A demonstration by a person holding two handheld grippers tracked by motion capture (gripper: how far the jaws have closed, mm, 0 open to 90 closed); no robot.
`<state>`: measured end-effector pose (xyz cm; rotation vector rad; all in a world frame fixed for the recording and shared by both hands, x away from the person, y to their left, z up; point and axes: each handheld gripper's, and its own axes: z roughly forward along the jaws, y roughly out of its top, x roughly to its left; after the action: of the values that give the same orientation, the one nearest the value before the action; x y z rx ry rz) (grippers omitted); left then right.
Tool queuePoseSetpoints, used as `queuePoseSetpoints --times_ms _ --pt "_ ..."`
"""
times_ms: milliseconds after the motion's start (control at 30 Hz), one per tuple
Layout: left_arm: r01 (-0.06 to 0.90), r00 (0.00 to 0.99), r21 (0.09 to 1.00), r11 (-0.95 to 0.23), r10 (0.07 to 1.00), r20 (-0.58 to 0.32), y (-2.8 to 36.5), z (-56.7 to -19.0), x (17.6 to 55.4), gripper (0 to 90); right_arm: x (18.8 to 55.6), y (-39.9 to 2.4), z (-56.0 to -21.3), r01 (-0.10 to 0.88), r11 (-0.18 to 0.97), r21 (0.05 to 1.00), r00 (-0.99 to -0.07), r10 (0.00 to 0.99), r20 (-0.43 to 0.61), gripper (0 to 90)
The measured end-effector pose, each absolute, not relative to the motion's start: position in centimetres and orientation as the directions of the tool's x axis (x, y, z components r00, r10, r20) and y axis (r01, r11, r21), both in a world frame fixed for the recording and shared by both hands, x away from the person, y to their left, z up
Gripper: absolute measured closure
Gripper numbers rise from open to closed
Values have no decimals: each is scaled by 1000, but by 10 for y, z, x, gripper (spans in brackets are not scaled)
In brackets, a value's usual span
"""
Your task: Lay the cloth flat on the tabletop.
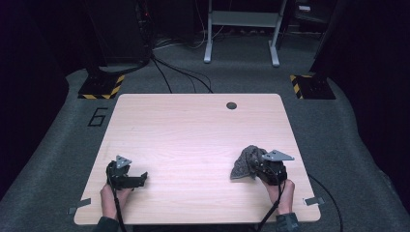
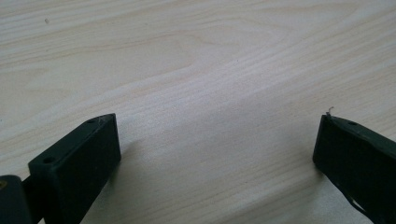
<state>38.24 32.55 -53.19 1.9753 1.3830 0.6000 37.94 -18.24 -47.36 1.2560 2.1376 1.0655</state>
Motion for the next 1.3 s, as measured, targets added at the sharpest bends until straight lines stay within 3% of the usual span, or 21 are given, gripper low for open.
queuePoseSetpoints --times_ms 767,1300 --pt "645 342 726 -239 940 5 325 -532 382 5 397 -128 -436 422 293 858 -606 795 27 801" --pt "645 343 726 -241 939 7 325 -532 382 5 418 -68 -444 431 332 839 -706 703 84 800"
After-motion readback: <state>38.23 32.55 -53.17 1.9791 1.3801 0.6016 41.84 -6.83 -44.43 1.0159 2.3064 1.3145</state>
